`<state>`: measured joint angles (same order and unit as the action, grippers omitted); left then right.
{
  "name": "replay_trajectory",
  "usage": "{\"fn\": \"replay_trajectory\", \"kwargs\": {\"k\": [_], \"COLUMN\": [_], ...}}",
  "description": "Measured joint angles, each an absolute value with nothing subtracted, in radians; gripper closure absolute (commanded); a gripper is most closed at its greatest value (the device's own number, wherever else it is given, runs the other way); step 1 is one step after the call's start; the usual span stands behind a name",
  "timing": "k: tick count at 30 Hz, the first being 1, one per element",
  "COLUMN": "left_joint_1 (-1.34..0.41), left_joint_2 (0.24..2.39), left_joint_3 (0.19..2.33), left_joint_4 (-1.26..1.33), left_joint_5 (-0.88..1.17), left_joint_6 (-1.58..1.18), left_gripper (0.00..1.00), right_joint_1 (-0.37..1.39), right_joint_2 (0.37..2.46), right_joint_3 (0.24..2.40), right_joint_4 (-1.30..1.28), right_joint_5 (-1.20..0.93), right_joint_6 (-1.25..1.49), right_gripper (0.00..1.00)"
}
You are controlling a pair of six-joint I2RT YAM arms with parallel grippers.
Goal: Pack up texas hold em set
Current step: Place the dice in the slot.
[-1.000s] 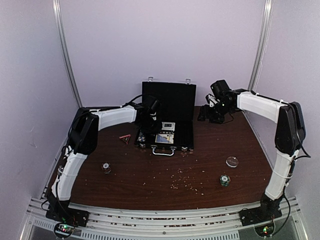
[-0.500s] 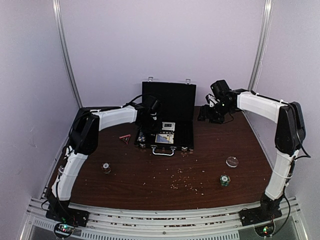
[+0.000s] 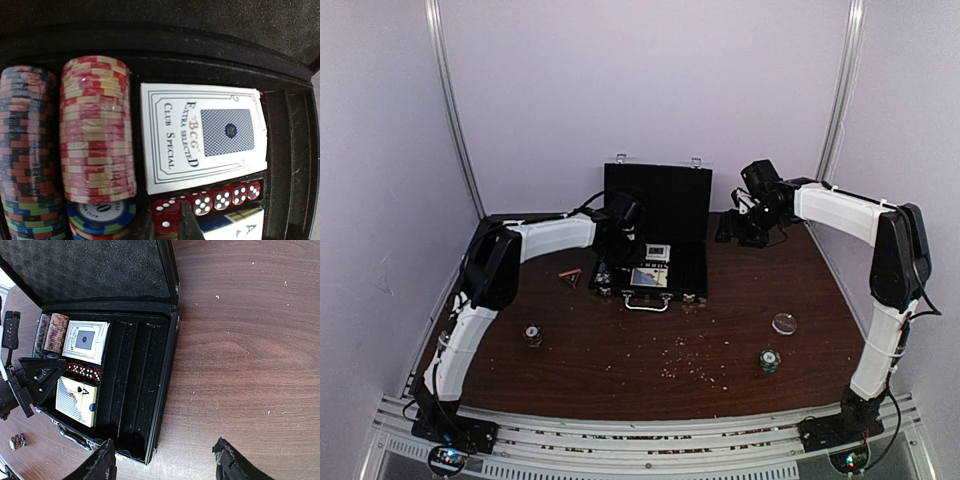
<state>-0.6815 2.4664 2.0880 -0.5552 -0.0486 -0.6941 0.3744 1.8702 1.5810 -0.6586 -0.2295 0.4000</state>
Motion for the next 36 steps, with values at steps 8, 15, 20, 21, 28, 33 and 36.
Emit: {"fn": "replay_trajectory", "kwargs": {"k": [8, 15, 20, 21, 28, 33, 36], "left_joint_1": [-0.682, -0.689, -0.691, -0.691, -0.690, -0.675, -0.670], "left_joint_2": [2.466, 2.462, 2.454, 2.450, 2.412, 2.395, 2.395], "left_joint_3": [2.069, 2.064, 2.064, 2.064, 2.064, 2.064, 2.064], "left_joint_4": [-0.530, -0.514, -0.518, -0.522, -0.570, -0.606, -0.612], "left_joint_5": [-0.043, -0.045, -0.049, -0.053, -0.104, -0.143, -0.146], "left_joint_6": [-0.694, -0.698, -0.699, -0.699, -0.701, -0.701, -0.701], "left_gripper": [0.76, 0.62, 0.58, 0.58, 0.57, 0.61, 0.68], "right_joint_1": [0.374, 0.374, 0.374, 0.374, 0.374, 0.374, 0.374], "right_joint_2": [1.870, 1.876, 1.882, 1.883, 1.885, 1.885, 1.885], "right_joint_3": [1.581, 1.581, 1.581, 1.581, 1.581, 1.581, 1.581], "right_joint_4": [-0.660, -0.662, -0.663, -0.663, -0.663, -0.663, -0.663], "right_joint_5": [-0.230, -0.231, -0.232, -0.232, -0.232, -0.232, -0.232], "right_joint_6": [0.400, 0.400, 0.400, 0.400, 0.400, 0.400, 0.400], "right_gripper": [0.33, 0.33, 0.32, 0.33, 0.32, 0.32, 0.32]}}
